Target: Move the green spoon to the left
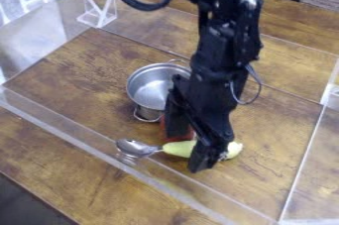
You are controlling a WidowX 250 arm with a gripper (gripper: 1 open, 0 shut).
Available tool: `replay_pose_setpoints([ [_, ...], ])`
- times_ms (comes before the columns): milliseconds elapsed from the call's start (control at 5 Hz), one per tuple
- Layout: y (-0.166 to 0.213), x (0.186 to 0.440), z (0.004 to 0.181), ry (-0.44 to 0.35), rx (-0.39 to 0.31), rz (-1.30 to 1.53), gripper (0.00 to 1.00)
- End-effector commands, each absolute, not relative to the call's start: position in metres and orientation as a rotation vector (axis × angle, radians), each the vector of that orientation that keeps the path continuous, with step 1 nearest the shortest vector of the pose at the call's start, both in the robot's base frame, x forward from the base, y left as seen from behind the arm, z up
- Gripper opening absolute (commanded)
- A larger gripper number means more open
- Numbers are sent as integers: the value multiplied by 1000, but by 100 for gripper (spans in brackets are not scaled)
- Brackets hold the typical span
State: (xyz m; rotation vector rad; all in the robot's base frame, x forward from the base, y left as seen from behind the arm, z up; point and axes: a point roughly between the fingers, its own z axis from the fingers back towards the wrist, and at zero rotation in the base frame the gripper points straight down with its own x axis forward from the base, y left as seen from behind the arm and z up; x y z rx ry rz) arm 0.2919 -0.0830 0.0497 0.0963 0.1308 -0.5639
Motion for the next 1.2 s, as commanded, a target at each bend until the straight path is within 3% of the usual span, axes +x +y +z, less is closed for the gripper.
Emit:
replay_pose_setpoints([
  [0,-87,304,54,69,107,-573,100],
  [1000,-54,318,26,63,102,-571,100],
])
